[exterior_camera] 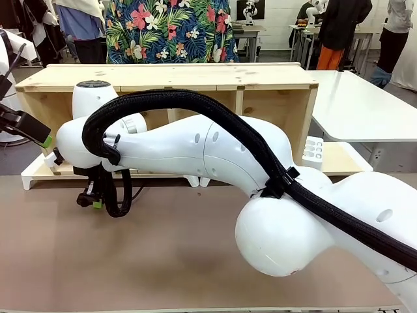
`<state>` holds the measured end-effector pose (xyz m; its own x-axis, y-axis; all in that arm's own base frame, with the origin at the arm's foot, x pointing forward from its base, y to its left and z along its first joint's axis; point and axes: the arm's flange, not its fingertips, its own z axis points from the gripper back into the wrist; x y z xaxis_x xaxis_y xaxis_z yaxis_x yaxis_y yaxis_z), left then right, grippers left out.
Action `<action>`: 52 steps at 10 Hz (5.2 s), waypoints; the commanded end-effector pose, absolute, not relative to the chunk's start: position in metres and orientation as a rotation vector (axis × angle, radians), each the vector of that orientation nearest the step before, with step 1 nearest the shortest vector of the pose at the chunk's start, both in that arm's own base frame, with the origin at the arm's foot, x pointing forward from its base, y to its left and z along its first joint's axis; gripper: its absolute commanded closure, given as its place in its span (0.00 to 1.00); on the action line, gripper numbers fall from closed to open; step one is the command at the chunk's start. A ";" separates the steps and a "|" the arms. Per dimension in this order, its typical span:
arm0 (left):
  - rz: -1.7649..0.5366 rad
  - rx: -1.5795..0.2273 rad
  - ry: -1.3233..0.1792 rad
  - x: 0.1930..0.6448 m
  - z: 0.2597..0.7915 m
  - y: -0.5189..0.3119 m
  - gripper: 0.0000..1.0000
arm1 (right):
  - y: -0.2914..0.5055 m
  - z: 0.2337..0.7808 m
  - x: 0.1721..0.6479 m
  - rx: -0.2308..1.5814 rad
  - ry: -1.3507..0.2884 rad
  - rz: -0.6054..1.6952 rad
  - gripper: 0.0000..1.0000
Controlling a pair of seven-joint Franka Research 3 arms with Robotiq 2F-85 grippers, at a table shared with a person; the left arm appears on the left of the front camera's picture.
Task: Perform cable management.
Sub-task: Pull the grasped Power Cable to the location of the Power Strip.
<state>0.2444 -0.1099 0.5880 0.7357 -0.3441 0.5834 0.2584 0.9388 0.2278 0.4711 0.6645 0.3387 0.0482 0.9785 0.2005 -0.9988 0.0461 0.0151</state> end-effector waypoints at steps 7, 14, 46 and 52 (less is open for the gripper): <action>-0.336 0.138 -0.668 0.246 0.588 -0.109 0.00 | 0.601 0.344 0.426 0.110 -0.137 1.463 0.86; -0.336 0.138 -0.668 0.246 0.588 -0.109 0.00 | 0.551 0.352 0.387 0.097 -0.209 1.367 0.86; -0.336 0.138 -0.668 0.246 0.588 -0.109 0.00 | 0.282 0.409 0.247 0.027 -0.413 0.720 0.86; -0.336 0.138 -0.668 0.246 0.588 -0.109 0.00 | 0.228 0.406 0.239 0.003 -0.467 0.518 0.86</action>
<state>0.2445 -0.1097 0.5880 0.7359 -0.3438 0.5833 0.2584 0.9389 0.2273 0.2920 0.2822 0.4526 0.7525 0.5015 0.4269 -0.5194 0.8504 -0.0835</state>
